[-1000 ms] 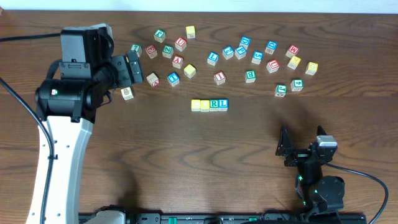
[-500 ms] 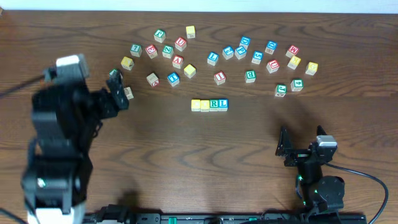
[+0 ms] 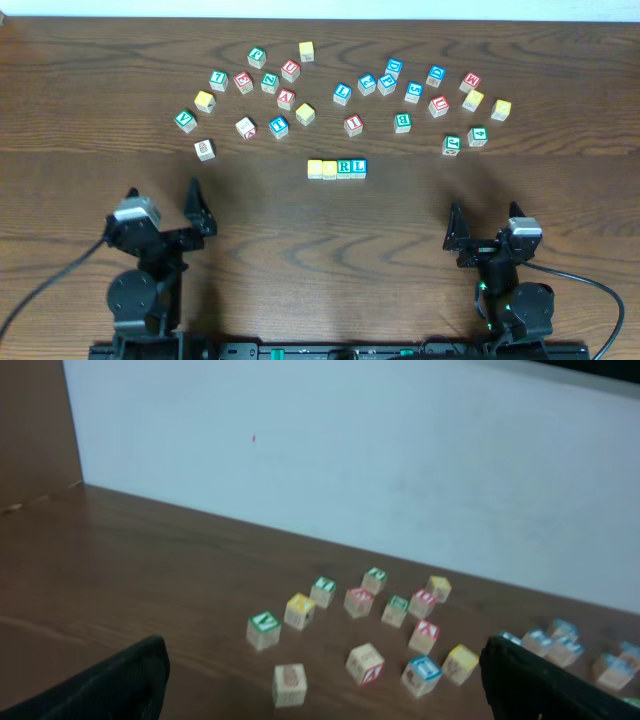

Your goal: Spell out CORL

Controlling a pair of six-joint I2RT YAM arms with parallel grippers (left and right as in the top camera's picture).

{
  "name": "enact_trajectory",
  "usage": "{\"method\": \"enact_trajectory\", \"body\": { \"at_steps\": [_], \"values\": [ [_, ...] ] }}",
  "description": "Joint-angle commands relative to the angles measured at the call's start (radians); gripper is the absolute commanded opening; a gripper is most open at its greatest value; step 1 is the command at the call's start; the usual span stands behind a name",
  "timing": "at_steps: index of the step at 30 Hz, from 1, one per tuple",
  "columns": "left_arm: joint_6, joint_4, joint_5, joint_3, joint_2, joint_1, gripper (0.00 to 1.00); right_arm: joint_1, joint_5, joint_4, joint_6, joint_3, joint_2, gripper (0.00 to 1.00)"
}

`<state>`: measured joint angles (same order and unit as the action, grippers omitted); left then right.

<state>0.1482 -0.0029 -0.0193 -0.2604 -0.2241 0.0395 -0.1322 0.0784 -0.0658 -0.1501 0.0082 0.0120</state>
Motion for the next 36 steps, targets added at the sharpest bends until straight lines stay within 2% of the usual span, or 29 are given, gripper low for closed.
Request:
{"method": "enact_trajectory", "body": {
  "at_steps": [1, 11, 16, 20, 36],
  "values": [
    [-0.056, 0.049, 0.009, 0.092, 0.098, 0.008, 0.98, 0.006, -0.003, -0.002, 0.01, -0.003, -0.007, 0.99],
    [-0.156, 0.091, 0.009, 0.254, 0.223, 0.008, 0.98, 0.006, -0.003, -0.002, 0.01, -0.003, -0.007, 0.99],
    [-0.175, 0.035, 0.009, 0.257, 0.223, 0.008, 0.98, 0.006, -0.002, -0.002, 0.01, -0.003, -0.007, 0.99],
    [-0.174, -0.069, 0.008, 0.256, 0.222, 0.008, 0.98, 0.006, -0.003, -0.002, 0.01, -0.003, -0.007, 0.99],
    [-0.174, -0.068, 0.009, 0.256, 0.219, 0.008, 0.98, 0.006, -0.002, -0.002, 0.01, -0.003, -0.007, 0.99]
  ]
}}
